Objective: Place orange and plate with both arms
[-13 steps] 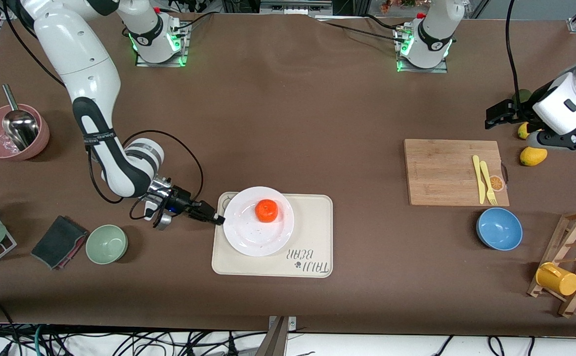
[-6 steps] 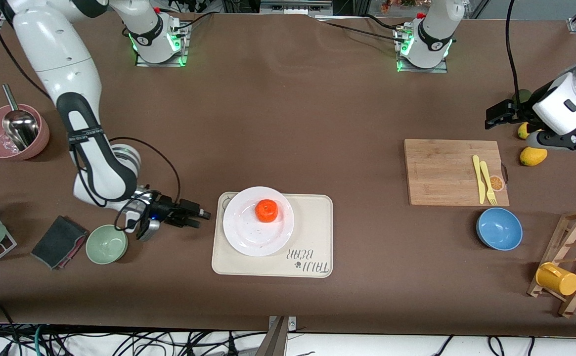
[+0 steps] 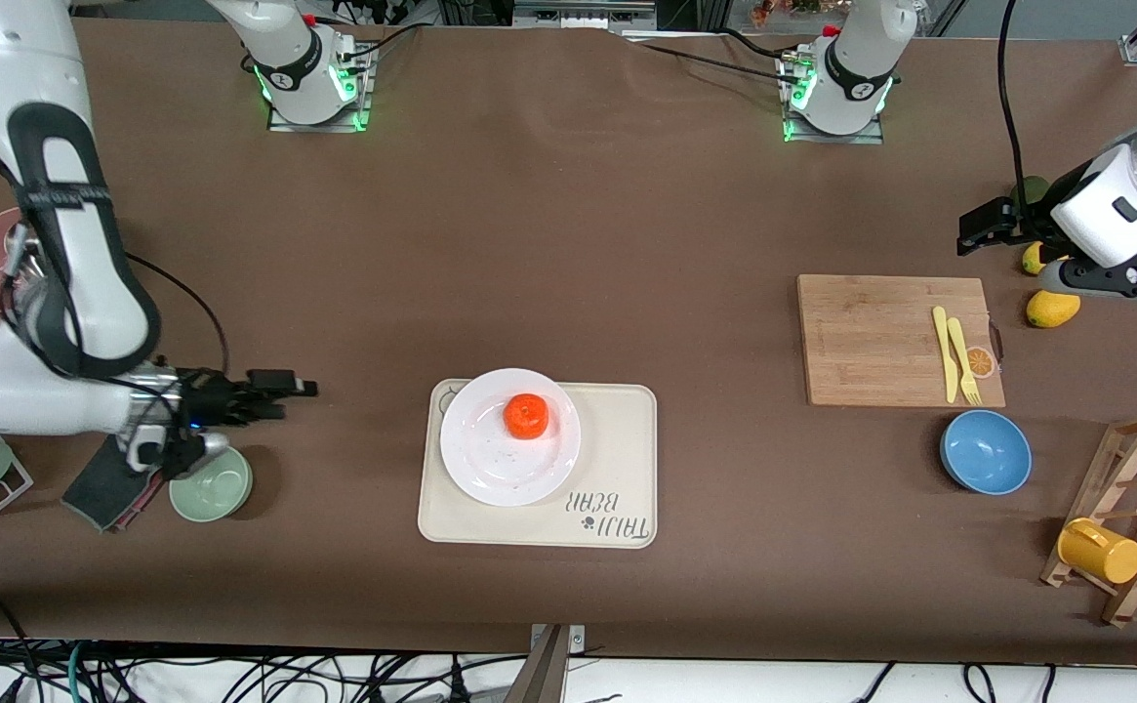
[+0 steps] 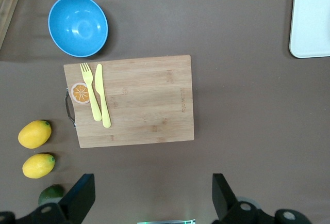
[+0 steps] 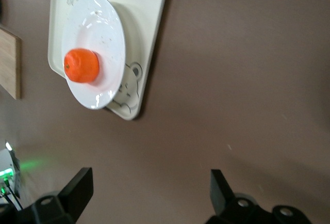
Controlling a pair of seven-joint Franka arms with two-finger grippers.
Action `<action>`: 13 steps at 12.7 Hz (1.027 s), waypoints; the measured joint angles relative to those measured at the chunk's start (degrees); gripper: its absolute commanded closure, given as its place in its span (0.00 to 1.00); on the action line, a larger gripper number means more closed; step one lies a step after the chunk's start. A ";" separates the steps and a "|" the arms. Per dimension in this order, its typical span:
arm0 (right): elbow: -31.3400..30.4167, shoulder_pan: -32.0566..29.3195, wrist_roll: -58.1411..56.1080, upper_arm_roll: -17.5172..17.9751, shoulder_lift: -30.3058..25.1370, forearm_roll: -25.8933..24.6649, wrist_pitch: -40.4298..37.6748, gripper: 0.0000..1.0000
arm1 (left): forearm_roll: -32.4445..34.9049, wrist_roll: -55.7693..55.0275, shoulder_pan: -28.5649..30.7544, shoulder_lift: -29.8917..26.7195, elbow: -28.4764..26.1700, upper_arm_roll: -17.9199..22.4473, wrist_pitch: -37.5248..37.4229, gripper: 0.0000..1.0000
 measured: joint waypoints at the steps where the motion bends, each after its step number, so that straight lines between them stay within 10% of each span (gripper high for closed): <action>1: -0.01 -0.02 2.57 -0.80 -2.37 -4.17 -1.95 0.00 | 0.00 0.00 0.00 0.01 0.01 0.00 0.00 0.00; 9: -3.94 0.78 21.66 -0.95 -22.33 -24.98 -11.64 0.00 | 0.00 0.00 0.00 0.05 0.07 0.00 0.00 0.00; 13: -3.79 2.76 24.33 -0.66 -23.83 -31.45 -13.77 0.00 | 0.00 0.00 -0.01 0.05 0.08 0.00 0.00 0.00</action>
